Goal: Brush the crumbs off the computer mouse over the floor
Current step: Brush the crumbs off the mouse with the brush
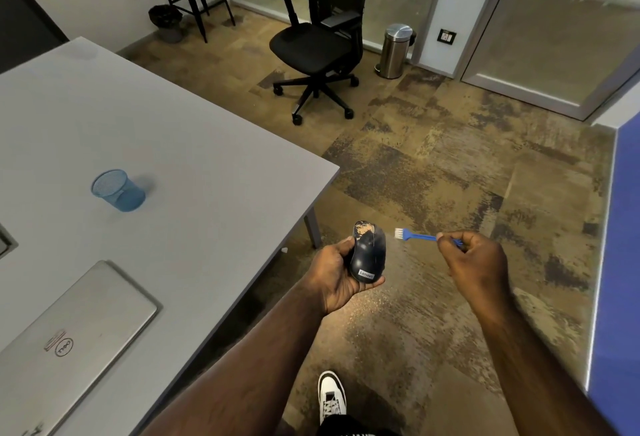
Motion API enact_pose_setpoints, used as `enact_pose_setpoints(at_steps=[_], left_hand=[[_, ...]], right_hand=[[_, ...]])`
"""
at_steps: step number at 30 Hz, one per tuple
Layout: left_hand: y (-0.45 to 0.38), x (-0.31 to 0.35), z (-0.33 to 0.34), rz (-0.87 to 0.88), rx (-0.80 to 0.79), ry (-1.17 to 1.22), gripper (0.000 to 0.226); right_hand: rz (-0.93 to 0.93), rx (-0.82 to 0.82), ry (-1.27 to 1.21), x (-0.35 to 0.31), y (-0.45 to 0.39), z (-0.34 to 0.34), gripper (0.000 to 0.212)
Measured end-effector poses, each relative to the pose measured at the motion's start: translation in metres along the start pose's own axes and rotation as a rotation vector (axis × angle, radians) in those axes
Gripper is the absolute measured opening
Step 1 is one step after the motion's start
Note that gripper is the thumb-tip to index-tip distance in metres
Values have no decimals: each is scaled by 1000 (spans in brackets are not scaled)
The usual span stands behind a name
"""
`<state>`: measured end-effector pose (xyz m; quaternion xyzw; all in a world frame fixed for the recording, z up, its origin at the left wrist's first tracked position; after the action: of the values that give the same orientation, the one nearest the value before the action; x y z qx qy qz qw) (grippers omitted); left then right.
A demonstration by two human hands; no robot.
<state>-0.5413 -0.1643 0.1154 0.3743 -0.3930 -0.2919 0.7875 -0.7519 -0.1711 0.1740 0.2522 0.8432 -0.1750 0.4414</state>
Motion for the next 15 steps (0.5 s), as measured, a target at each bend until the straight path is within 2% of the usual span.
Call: enact_pose_setpoints(at_steps=[2,6,10,11,13,15], left_hand=[[-1,0,0,0,-3,6,34],[-2,2,-1,0,4,16,37],[-2,2,-2,-3,5,19,33],[-2,2,-2,1,5,14,33],[-4,2,-1,9,7,2,35],[-3,1,1,12,2,-12,37]], right_hand=[[-7,4,-60,0,-2,-2,19],[-35,-147,-110,-6,12,6,13],[-3,21,-55,1,-2,-6,15],[-4,-2,-104,0,-2,-6,16],[-26,-161,-177,-8,6,3,12],[-74,-279,-160,-13,16,12,13]])
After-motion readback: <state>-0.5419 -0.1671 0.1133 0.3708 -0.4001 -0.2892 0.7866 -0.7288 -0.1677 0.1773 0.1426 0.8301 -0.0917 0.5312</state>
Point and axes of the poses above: each hand's wrist, its own y-axis away from the middle knuckle, its own z-axis out of the palm, x = y × z, the point moved 6 cm from there along -y, towards the middle knuckle, and after that the axes turned 15 degrees about x, right-handed, at the moved point
